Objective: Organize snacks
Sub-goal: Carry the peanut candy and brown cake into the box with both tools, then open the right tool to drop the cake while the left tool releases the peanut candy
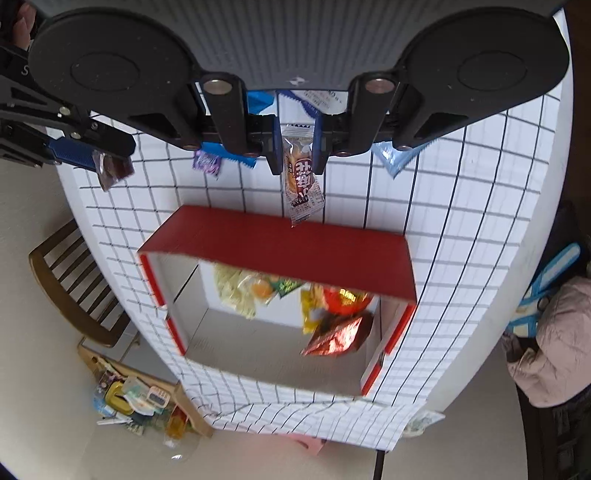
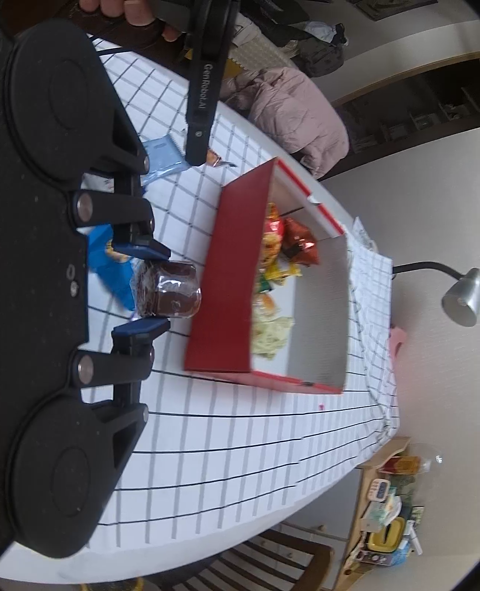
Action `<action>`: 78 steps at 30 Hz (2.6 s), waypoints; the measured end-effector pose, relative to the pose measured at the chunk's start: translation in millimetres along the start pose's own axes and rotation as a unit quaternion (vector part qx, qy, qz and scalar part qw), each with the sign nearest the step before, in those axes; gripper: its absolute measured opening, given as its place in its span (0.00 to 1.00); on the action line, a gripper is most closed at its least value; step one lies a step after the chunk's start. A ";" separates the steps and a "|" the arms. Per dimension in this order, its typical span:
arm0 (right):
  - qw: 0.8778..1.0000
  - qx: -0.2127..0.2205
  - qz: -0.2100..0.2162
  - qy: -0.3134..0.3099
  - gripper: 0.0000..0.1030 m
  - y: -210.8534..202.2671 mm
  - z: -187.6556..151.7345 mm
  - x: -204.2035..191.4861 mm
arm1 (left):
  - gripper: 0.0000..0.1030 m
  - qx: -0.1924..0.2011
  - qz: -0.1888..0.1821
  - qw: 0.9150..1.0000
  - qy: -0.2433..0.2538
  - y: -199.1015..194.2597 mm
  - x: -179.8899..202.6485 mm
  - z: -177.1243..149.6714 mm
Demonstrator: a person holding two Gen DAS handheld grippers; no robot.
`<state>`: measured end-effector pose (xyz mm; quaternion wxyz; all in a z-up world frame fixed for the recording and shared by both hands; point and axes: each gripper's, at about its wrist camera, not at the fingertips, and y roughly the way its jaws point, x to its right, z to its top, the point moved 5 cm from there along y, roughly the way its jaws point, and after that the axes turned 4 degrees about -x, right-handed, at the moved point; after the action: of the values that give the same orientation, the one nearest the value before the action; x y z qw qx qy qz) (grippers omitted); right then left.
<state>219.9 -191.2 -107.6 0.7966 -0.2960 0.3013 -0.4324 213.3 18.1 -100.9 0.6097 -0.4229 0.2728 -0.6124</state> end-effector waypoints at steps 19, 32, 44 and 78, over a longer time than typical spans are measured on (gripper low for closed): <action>0.999 0.043 -0.022 -0.004 0.31 2.6 77.6 2.5 | 0.15 0.043 0.010 0.998 0.039 -19.8 22.8 79.4; 0.999 0.013 -0.042 0.018 0.31 46.2 111.9 19.8 | 0.15 0.018 0.029 0.999 0.041 18.2 16.2 133.6; 0.997 -0.048 -0.056 0.000 0.31 98.4 116.7 24.7 | 0.15 -0.022 0.042 0.996 0.079 71.1 22.3 161.2; 0.986 -0.135 -0.073 -0.064 0.33 178.3 106.4 13.5 | 0.16 -0.112 0.061 0.982 0.141 171.5 33.4 153.5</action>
<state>395.2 -100.0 -172.8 0.7332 -0.4491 0.2829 -0.4251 435.7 -5.1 -164.7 0.5502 -0.3806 0.4481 -0.5931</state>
